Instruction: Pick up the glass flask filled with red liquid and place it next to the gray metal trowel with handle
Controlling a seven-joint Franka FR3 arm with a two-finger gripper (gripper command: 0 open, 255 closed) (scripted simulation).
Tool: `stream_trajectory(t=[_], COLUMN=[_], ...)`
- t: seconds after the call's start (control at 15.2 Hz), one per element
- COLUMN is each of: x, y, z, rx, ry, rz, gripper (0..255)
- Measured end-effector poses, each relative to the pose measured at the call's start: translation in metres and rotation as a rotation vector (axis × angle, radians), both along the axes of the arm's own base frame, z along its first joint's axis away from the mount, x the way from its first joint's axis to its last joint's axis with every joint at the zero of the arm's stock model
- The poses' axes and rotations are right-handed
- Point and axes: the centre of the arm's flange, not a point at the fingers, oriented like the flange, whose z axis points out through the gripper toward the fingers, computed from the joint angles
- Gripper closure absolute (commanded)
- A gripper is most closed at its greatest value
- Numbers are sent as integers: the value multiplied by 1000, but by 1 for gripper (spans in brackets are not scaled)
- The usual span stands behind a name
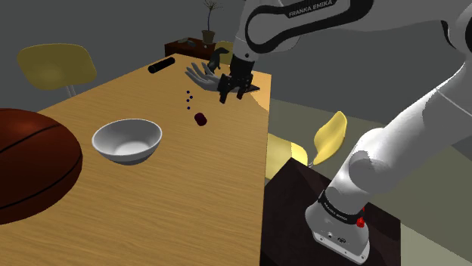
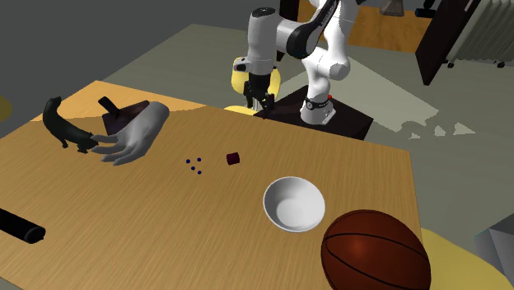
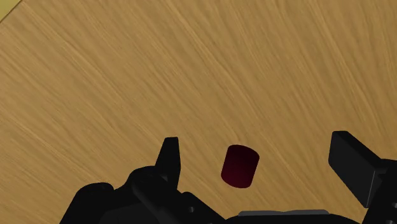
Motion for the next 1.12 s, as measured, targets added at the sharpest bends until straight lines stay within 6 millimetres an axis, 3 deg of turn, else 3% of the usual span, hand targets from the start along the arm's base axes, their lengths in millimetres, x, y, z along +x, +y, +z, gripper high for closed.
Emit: stream_trajectory(t=[0.86, 1.12], x=[136, 153], y=[8, 8], z=[-106, -132], rx=[-16, -18], ry=[-4, -4], rz=[-9, -10], gripper=[0, 0])
